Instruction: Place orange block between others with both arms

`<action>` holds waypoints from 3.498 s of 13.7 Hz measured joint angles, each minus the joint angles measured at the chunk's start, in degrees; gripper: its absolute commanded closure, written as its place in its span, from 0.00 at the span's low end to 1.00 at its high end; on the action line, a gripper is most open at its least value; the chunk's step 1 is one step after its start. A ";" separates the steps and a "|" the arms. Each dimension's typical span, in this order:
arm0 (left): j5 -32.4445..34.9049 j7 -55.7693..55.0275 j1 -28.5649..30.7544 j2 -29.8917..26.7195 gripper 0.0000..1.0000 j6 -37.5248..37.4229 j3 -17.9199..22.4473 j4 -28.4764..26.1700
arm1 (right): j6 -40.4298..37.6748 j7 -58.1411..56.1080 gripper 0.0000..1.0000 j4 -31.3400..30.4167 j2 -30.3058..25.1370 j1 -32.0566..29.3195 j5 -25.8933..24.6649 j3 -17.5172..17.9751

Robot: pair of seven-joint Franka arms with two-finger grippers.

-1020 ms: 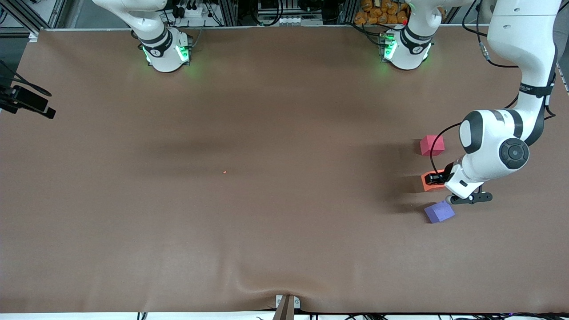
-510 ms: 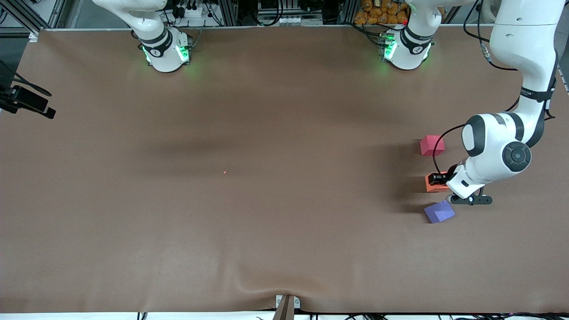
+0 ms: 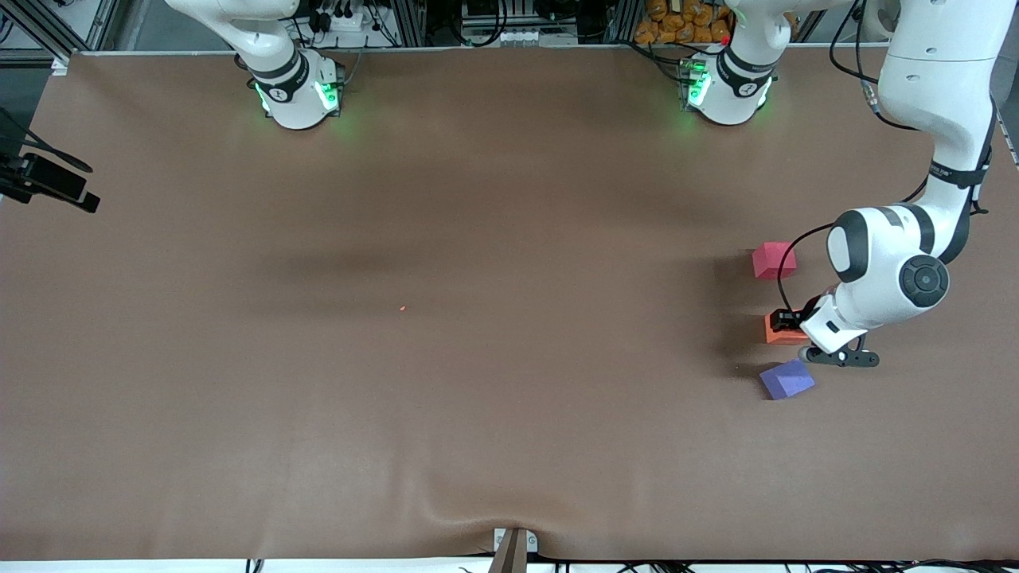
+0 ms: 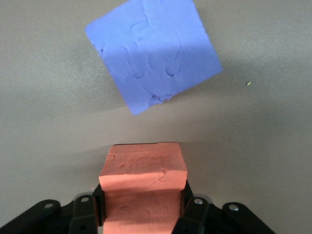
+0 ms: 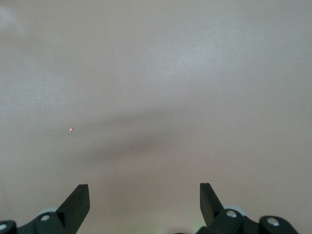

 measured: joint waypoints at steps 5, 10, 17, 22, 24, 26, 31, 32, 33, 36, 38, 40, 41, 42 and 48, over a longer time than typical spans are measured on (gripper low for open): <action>-1.04 0.00 0.00 0.00 0.72 0.05 -1.14 -0.01 | 0.00 -0.01 0.00 0.00 0.31 0.00 0.02 0.35; -1.05 0.00 0.08 0.00 0.69 0.05 -1.20 -0.15 | 0.00 -0.05 0.00 0.00 0.67 0.05 0.02 0.59; -1.08 0.00 1.23 0.01 0.00 0.06 -1.21 -0.33 | -0.08 -0.02 0.00 0.00 0.67 1.85 -1.25 1.02; -1.21 -0.14 1.30 0.01 0.00 0.40 -1.35 -0.22 | -0.15 -0.06 0.00 0.00 0.68 1.90 -1.51 1.03; -1.31 -1.00 1.26 -0.10 0.00 0.52 -1.51 0.40 | -0.16 -0.06 0.00 0.00 0.68 1.90 -1.52 1.03; -1.38 -3.25 1.22 -1.08 0.00 0.19 -2.35 1.54 | -0.16 -0.05 0.00 0.00 0.68 1.91 -1.53 1.03; -1.42 -9.44 1.09 -6.22 0.00 -8.33 -4.93 6.02 | -0.19 -0.03 0.00 0.00 0.68 1.92 -1.53 1.04; -1.42 -10.21 1.09 -7.27 0.00 -10.31 -5.38 7.13 | -0.21 -0.03 0.00 0.00 0.68 1.92 -1.53 1.04; -1.42 -11.54 1.07 -8.42 0.00 -12.01 -5.95 8.08 | -0.22 -0.03 0.00 0.00 0.68 1.92 -1.55 1.04; 1.11 -15.11 0.80 -12.10 0.00 -19.71 -7.20 12.91 | -0.22 -0.03 0.00 0.00 0.68 1.92 -1.60 1.02; 1.39 -16.62 0.64 -13.58 0.00 -28.84 -8.03 19.03 | -0.22 -0.03 0.00 0.00 0.68 1.92 -1.61 1.02; 1.85 -17.49 0.23 -14.13 0.00 -36.99 -8.54 26.35 | -0.22 -0.03 0.00 0.00 0.68 1.92 -1.61 1.02; 1.88 -17.56 0.19 -14.25 0.00 -40.27 -8.87 29.06 | -0.22 -0.03 0.00 0.00 0.68 1.92 -1.62 1.02; 1.88 -17.93 0.17 -14.41 0.00 -42.56 -9.42 30.70 | -0.22 -0.03 0.00 0.00 0.68 1.91 -1.63 1.01; 1.87 -19.46 0.45 -19.60 0.00 -45.74 -10.72 30.70 | -0.37 -0.02 0.00 -0.01 0.73 1.87 -1.70 0.94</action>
